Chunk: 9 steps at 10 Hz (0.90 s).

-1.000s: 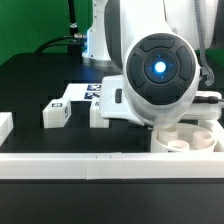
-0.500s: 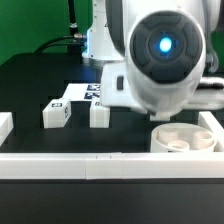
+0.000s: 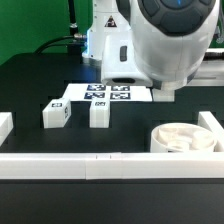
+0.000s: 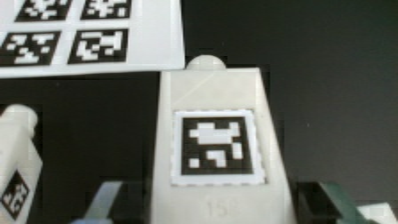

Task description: Assemble stool

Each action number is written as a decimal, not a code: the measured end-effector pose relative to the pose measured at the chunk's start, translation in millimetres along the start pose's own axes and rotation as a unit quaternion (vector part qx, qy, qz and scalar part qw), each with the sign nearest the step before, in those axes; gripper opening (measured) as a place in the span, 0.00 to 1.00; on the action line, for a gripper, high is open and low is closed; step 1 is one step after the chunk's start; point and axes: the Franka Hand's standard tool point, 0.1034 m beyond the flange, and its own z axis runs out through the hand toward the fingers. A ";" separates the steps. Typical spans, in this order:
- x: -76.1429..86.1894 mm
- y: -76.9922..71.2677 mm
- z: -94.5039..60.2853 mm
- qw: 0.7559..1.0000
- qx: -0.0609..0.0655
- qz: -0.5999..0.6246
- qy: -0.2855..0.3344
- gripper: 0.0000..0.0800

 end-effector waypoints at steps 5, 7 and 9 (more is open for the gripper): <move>-14.8 -17.3 -51.9 0.986 0.007 -0.039 0.162 0.42; -6.6 -19.2 -58.1 0.969 0.012 -0.038 0.246 0.42; -0.6 -21.8 -63.2 0.951 0.014 -0.042 0.305 0.42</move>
Offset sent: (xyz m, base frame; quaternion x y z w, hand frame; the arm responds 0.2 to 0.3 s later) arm 0.0081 0.0071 0.0403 0.0145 0.1708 -0.0286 0.9848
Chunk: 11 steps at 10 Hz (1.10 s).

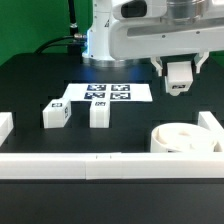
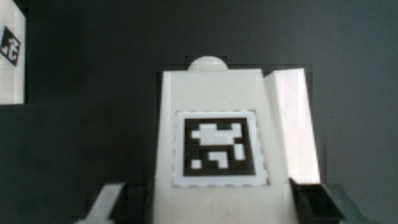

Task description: Assemble stool

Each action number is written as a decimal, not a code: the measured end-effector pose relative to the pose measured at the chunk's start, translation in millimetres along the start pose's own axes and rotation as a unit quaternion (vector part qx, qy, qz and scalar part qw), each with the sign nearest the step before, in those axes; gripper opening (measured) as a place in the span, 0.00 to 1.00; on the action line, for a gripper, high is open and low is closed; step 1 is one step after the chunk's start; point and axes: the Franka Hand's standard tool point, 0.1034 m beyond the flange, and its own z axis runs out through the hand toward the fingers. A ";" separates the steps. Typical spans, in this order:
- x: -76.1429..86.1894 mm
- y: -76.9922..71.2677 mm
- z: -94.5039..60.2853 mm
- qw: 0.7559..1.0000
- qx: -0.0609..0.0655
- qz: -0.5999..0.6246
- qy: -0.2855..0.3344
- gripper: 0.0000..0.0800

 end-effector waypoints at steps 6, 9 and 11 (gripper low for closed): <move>14.4 -14.0 0.3 0.973 -0.003 -0.031 0.229 0.42; 18.1 -27.8 0.7 0.947 -0.008 -0.064 0.314 0.42; 18.6 -29.5 2.0 0.947 -0.009 -0.067 0.313 0.42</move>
Offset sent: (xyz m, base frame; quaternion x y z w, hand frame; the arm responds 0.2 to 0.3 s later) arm 0.0000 0.0000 0.0000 0.0000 0.1938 0.0000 0.9810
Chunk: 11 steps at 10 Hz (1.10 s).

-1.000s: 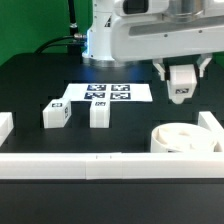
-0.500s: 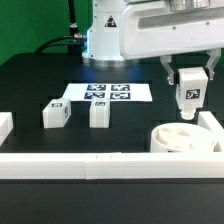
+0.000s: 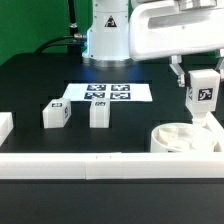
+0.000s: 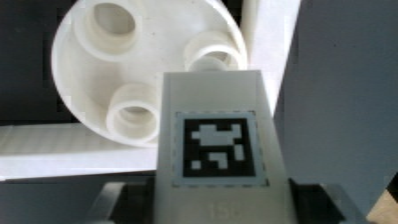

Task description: Assemble stool

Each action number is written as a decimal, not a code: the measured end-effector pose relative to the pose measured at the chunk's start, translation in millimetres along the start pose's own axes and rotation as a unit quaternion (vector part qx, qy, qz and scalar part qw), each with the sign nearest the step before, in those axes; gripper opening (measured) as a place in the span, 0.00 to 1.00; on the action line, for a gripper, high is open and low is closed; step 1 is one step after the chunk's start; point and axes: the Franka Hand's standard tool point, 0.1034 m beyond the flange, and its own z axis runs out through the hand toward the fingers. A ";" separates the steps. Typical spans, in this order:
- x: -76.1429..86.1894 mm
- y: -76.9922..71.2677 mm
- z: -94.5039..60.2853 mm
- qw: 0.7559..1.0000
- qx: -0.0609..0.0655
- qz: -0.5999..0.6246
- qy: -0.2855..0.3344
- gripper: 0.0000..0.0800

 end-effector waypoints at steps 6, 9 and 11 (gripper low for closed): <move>0.4 -7.6 16.1 1.000 0.003 -0.020 -0.010 0.42; 1.2 -6.3 16.5 1.000 0.002 -0.024 -0.007 0.42; 0.3 -4.9 17.9 1.000 0.002 -0.023 -0.009 0.42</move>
Offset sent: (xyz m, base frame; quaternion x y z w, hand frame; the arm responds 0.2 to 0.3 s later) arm 0.0117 0.0032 -0.0062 -0.0153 -0.0213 -0.0323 0.9991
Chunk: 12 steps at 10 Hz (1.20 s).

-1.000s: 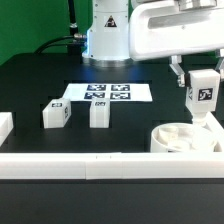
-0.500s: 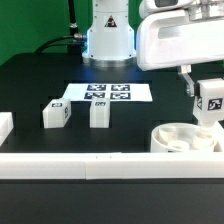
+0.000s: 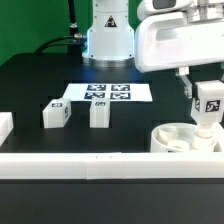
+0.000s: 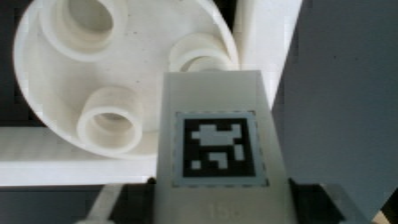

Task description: Assemble stool

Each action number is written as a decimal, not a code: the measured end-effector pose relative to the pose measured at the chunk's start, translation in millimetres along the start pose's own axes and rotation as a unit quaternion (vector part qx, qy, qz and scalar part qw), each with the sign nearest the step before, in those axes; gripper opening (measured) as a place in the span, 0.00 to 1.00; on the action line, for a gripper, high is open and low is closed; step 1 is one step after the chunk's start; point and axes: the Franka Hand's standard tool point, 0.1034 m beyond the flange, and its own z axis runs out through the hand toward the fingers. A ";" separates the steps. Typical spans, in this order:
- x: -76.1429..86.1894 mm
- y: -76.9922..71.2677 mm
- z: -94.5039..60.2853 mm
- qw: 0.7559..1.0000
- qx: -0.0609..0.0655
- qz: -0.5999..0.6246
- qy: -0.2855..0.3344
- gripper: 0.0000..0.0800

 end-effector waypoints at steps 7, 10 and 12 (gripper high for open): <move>-7.9 1.1 10.6 1.000 -0.001 0.000 -0.004 0.42; -9.7 1.2 10.0 1.000 -0.001 0.003 0.028 0.42; -9.2 1.2 10.0 1.000 0.000 0.003 0.027 0.43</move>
Offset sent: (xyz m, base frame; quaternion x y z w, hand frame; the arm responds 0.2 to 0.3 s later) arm 0.0017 -0.0019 -0.0051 0.0000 0.0021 -0.0058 1.0000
